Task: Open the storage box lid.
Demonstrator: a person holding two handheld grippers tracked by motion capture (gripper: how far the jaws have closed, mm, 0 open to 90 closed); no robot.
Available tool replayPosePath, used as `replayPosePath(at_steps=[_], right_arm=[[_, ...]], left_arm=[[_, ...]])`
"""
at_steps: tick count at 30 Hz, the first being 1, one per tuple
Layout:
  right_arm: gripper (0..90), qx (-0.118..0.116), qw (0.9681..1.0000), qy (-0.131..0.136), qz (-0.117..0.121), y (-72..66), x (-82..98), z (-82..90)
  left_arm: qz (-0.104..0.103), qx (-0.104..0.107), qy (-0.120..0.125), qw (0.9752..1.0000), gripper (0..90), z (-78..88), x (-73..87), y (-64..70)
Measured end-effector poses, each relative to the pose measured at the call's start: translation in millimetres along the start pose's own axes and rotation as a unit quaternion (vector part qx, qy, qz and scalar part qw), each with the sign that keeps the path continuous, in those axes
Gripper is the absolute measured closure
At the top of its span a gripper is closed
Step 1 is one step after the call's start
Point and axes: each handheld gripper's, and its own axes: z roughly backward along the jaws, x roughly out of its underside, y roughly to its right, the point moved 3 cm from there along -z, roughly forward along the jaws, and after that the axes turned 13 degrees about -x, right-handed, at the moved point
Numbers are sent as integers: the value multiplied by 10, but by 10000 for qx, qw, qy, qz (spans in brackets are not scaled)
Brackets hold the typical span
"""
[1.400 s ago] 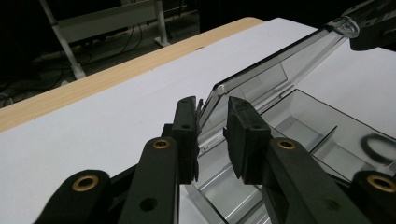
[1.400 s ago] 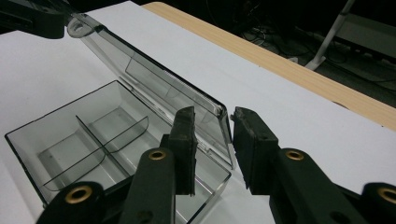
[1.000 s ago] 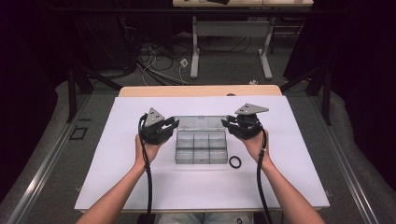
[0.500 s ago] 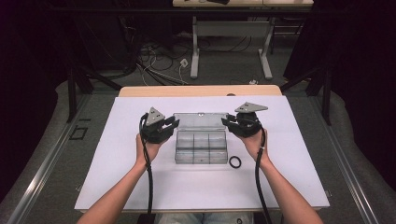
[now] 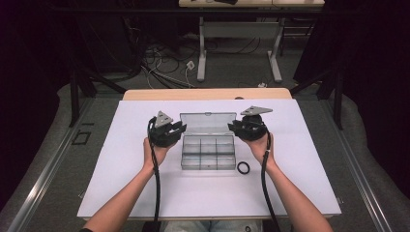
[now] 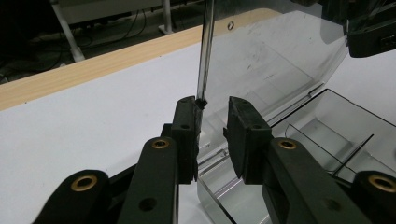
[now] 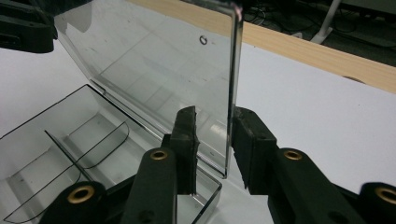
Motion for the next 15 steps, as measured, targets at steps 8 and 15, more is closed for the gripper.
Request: replayPosePath(at_steps=[8,15], right_arm=[[710,20,9999,-34,-114,44,3,-55],[711,9,9998,-58,-188,82,23,-93]], left_arm=[[35,-26,-162,9999,727,-91,49,-7],[-27,-113,-280,9995,726,-185,75,19]])
